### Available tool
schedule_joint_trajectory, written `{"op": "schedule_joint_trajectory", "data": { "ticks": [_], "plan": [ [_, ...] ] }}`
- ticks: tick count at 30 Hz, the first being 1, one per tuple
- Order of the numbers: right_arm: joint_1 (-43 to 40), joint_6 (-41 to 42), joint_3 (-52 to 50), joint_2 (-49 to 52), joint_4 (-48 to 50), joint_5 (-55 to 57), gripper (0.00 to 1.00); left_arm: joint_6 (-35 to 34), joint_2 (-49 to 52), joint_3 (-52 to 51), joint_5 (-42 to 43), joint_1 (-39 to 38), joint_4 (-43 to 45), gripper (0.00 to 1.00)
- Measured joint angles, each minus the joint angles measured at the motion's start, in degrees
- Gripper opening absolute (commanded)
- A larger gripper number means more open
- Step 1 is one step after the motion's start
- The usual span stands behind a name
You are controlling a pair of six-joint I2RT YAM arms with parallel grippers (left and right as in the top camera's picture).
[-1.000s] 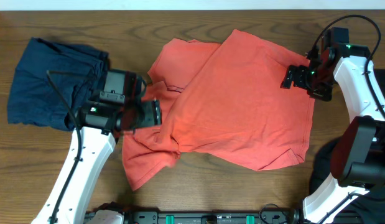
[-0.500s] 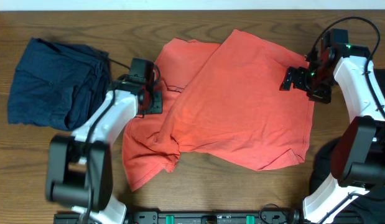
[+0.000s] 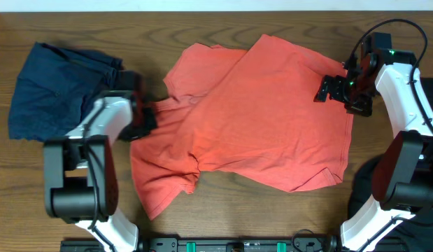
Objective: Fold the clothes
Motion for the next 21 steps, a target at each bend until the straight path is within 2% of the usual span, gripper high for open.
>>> {"op": "schedule_joint_trajectory", "data": {
  "ticks": [5,11,15,21],
  "plan": [
    [0.0,0.0,-0.1,0.0,3.7,0.0,0.99,-2.9,-1.2,-1.5,0.7,8.9,-4.3,0.06],
    [0.0,0.0,-0.2,0.0,11.1,2.3,0.98,-2.8,-3.6,-4.1,0.5,10.8,-9.1,0.06],
    [0.0,-0.3,-0.3,0.0,17.4,7.2,0.88,-1.2,-8.2,-6.4,4.0,10.9,-10.2,0.09],
    [-2.1,-0.1,-0.5,0.3,27.3,10.5,0.77,3.1,-21.8,-6.5,13.6,10.9,-9.9,0.15]
  ]
}}
